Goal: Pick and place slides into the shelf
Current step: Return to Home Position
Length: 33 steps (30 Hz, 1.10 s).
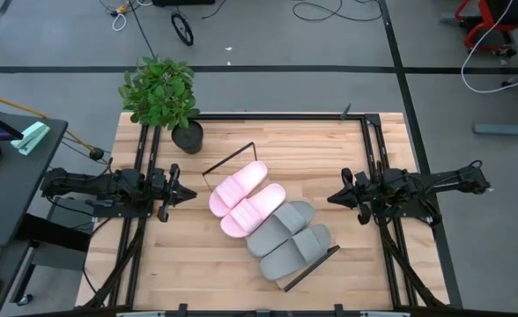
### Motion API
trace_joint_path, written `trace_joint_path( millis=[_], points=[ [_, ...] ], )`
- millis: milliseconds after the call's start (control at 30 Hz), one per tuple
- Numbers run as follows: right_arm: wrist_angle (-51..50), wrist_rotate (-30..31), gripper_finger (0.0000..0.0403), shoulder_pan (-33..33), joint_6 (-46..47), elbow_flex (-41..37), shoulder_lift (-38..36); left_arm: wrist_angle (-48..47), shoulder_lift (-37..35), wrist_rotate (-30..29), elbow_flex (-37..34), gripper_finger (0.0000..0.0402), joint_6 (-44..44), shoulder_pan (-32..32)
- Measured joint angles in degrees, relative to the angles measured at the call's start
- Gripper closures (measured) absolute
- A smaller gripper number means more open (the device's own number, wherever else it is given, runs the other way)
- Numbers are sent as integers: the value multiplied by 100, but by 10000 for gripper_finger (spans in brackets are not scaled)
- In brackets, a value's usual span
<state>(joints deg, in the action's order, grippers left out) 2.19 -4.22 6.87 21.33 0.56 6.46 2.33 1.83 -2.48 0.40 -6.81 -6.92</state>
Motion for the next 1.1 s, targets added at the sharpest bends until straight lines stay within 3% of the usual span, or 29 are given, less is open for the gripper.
trace_joint_path(
  millis=[1100],
  points=[
    [-102, 74, 394, 2, -152, 87, 4, 0, 2, 0, 0, 358, 2, 0]
  ],
)
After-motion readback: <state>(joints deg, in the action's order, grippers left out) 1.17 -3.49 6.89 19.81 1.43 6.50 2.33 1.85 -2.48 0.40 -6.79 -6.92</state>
